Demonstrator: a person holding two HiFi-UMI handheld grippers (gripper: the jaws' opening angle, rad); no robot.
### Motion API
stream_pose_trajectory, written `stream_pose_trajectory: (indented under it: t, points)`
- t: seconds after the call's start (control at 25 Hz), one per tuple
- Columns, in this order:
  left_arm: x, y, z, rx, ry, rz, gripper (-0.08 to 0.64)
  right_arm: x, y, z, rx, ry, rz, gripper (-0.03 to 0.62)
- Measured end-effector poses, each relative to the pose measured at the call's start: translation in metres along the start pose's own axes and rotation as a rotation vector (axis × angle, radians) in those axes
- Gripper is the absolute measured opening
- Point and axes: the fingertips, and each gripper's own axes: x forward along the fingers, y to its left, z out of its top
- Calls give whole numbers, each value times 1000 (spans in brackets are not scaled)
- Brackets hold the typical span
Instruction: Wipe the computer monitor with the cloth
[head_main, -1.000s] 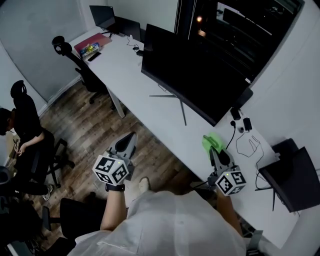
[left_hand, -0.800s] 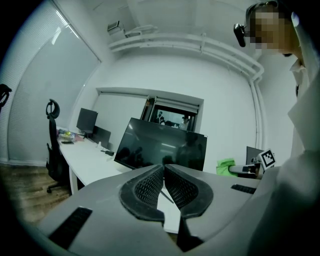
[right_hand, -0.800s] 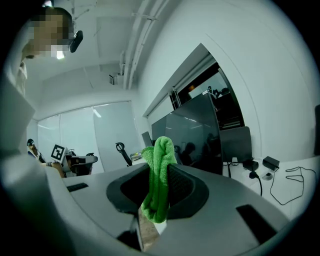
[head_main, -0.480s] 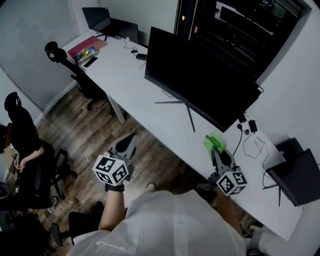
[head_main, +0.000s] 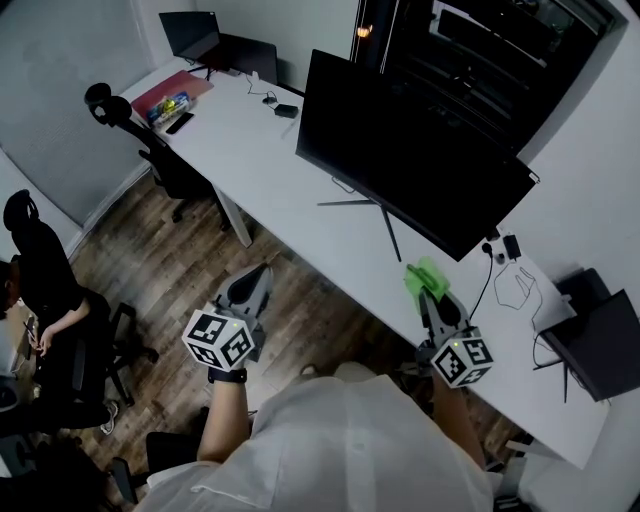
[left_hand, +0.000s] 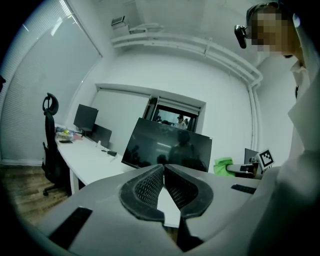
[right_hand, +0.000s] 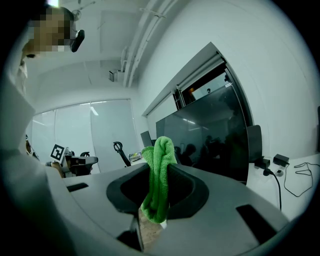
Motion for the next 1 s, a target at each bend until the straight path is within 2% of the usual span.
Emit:
stream_pose_trajectory:
  t: [0.44,0.8,1.0]
  points:
    - [40,-12,-15,-28,53,-104,23,-6,-26,-12,31,15,-96,71]
    - [122,-31,-2,-20,70,-232,23,-3,-70,9,40,-6,-189,71]
    - [175,-57,8,0,74,-338,23,-9,-105,30,24,-41,-261,71]
